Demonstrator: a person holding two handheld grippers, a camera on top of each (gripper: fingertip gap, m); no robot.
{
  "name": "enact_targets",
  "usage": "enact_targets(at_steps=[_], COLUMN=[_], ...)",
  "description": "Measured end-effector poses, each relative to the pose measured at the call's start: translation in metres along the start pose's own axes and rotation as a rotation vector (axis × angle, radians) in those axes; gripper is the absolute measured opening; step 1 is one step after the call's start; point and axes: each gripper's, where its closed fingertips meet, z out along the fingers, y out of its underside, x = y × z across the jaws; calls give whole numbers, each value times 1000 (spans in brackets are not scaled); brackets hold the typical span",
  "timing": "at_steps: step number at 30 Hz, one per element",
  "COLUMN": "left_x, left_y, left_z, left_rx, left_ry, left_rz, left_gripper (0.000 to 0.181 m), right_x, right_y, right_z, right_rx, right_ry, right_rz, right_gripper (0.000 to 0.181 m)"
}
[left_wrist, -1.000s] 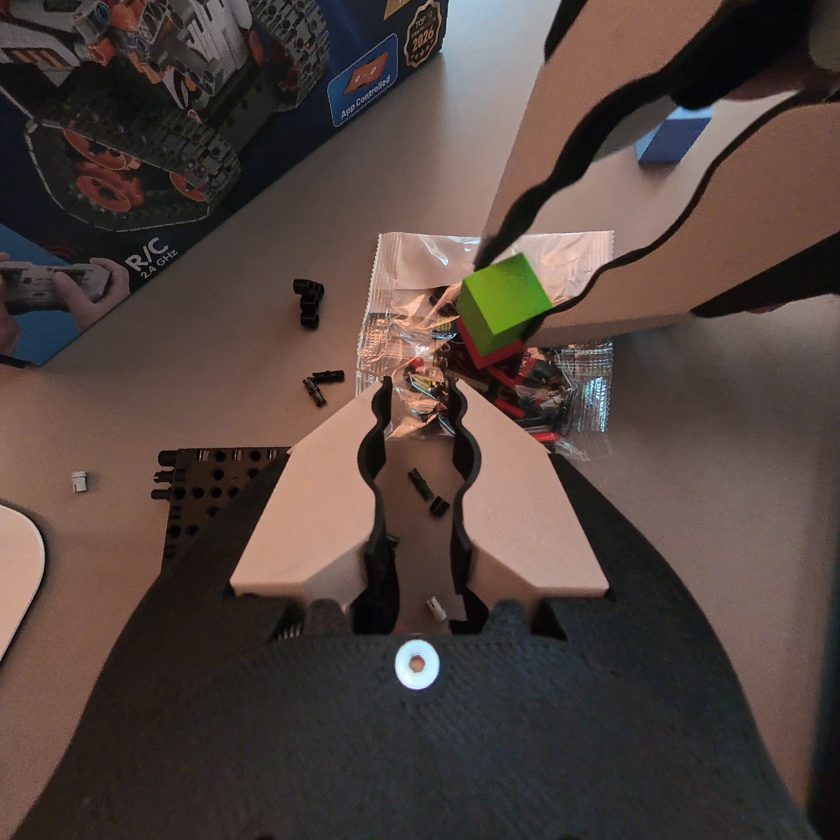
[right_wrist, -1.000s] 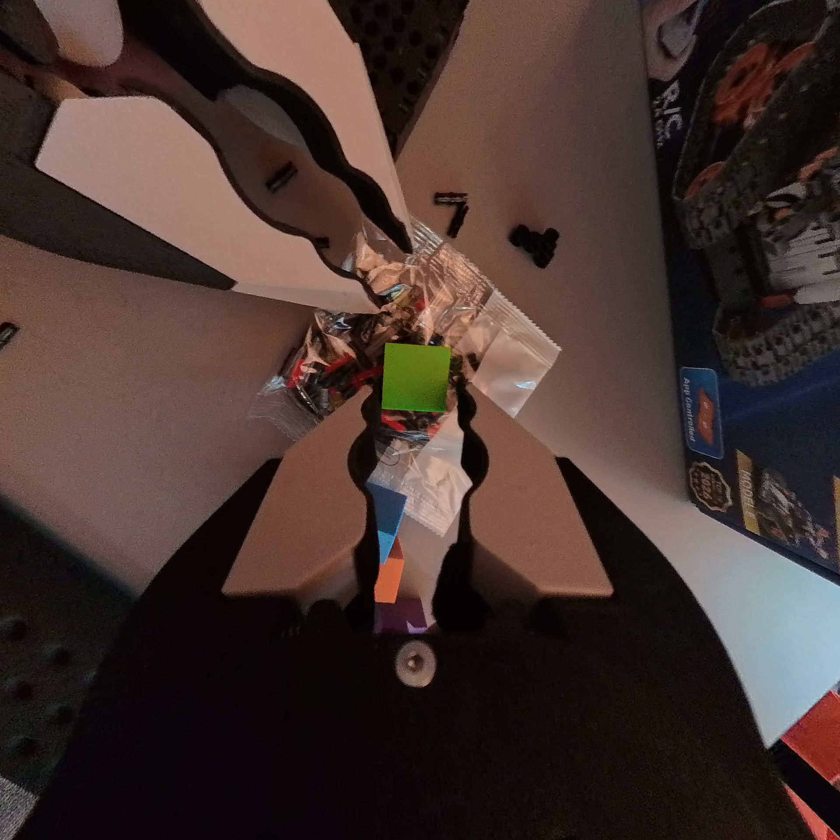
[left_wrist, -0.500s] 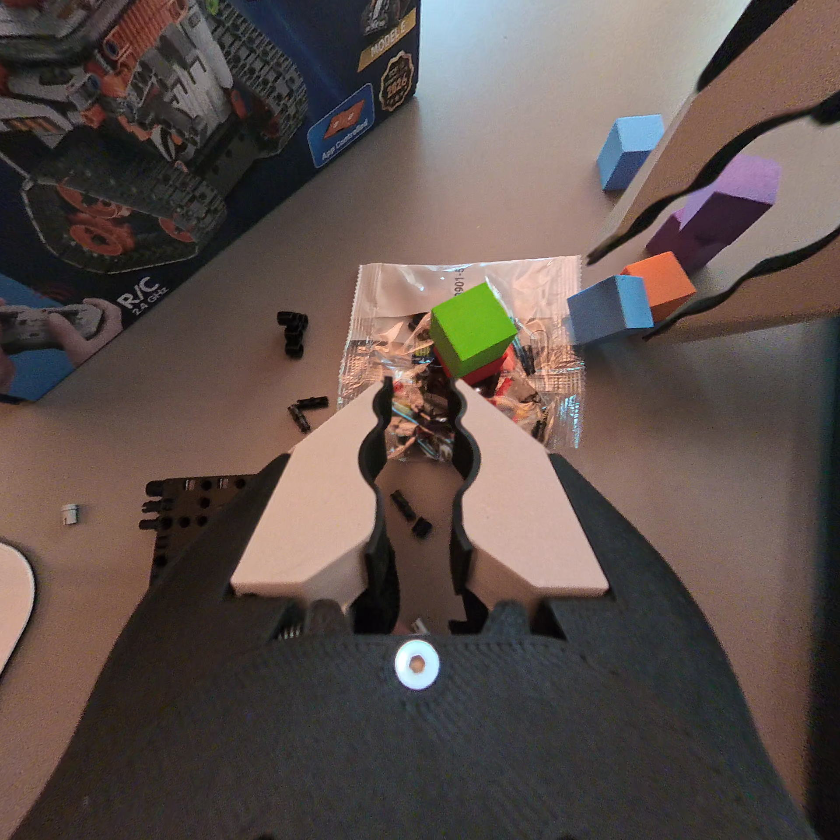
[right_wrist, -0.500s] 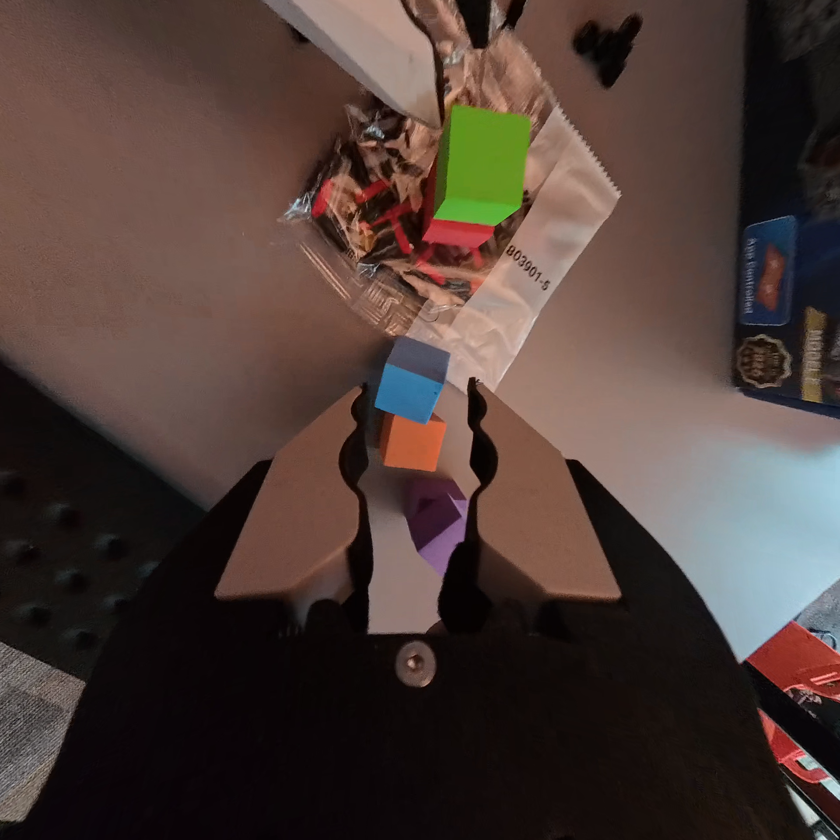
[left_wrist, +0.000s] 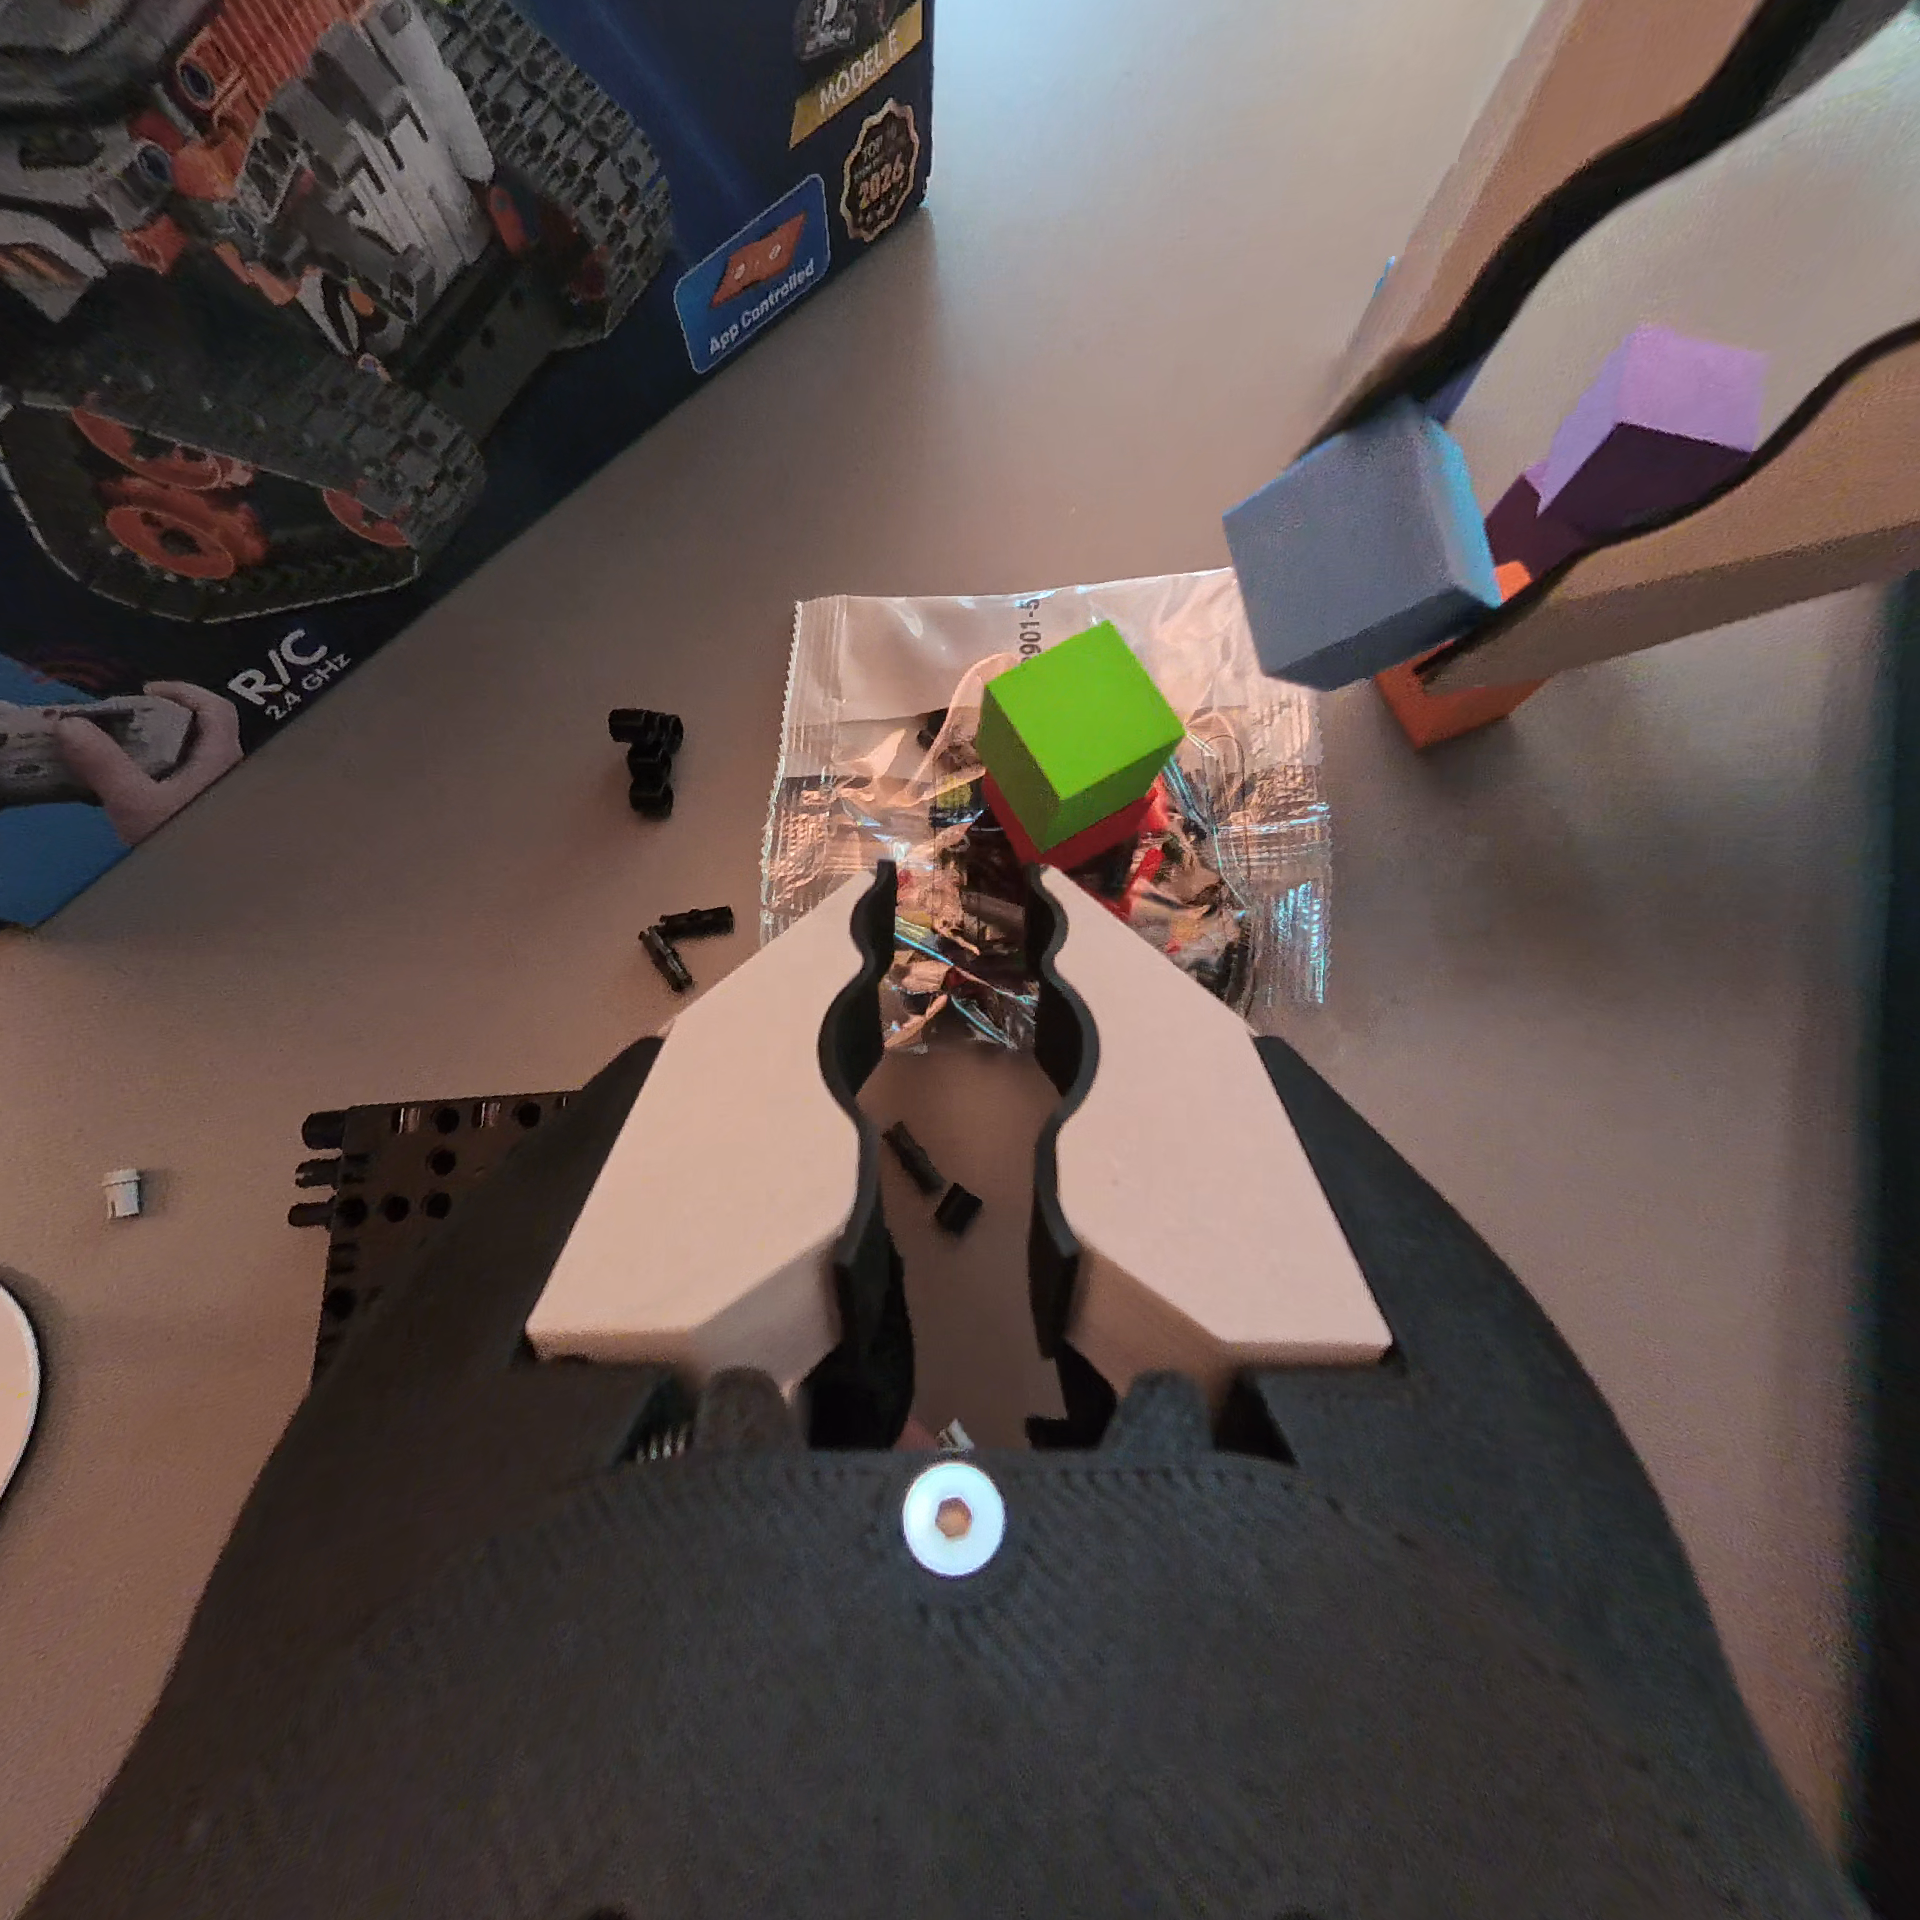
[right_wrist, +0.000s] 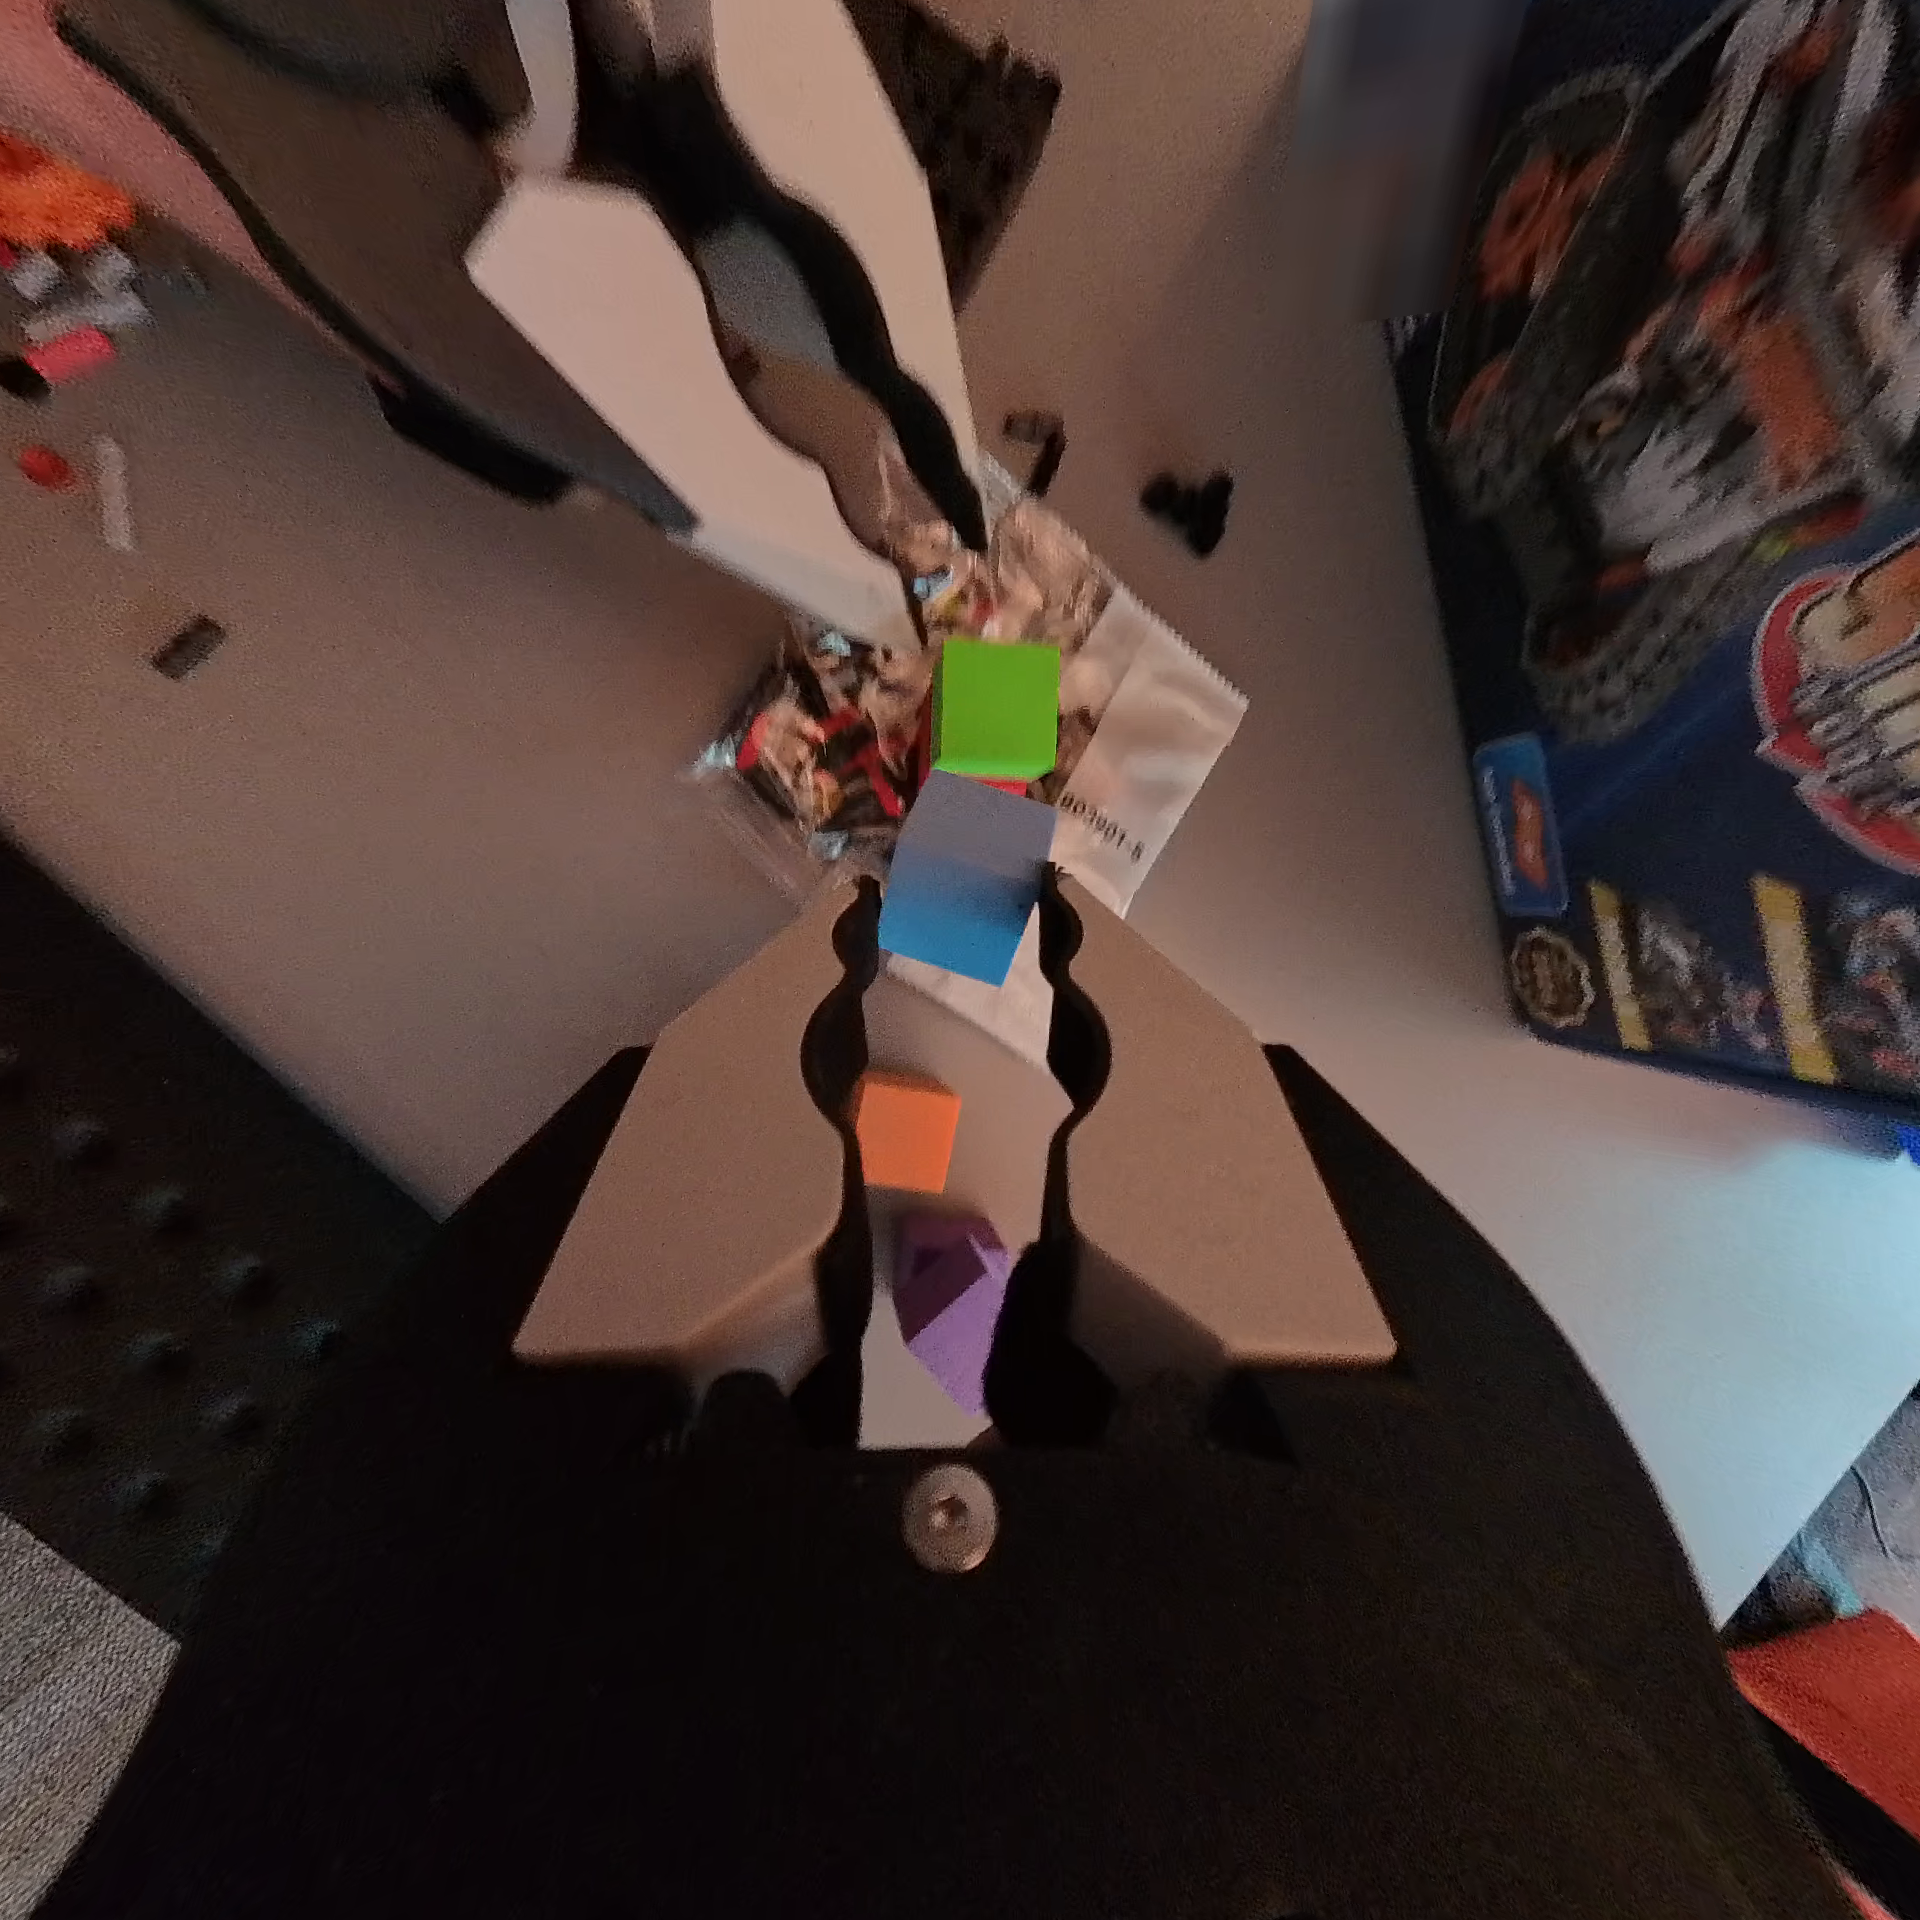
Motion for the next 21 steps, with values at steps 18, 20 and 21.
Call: enact_targets(at_steps=[18,20,21], left_x=[3,2,2], left_y=[-2,-2,-2], left_z=[-1,-1,-1], left_rx=[2,2,2], left_ry=[8,6,6], left_rz=[15,13,13], left_gripper=[23,22,22], right_x=[13,11,11], right_y=[-28,-24,-23], right_z=[27,29,29], right_rx=[141,129,128], right_ry=[0,1,6], right_rz=[14,8,4], right_gripper=[28,31,30])
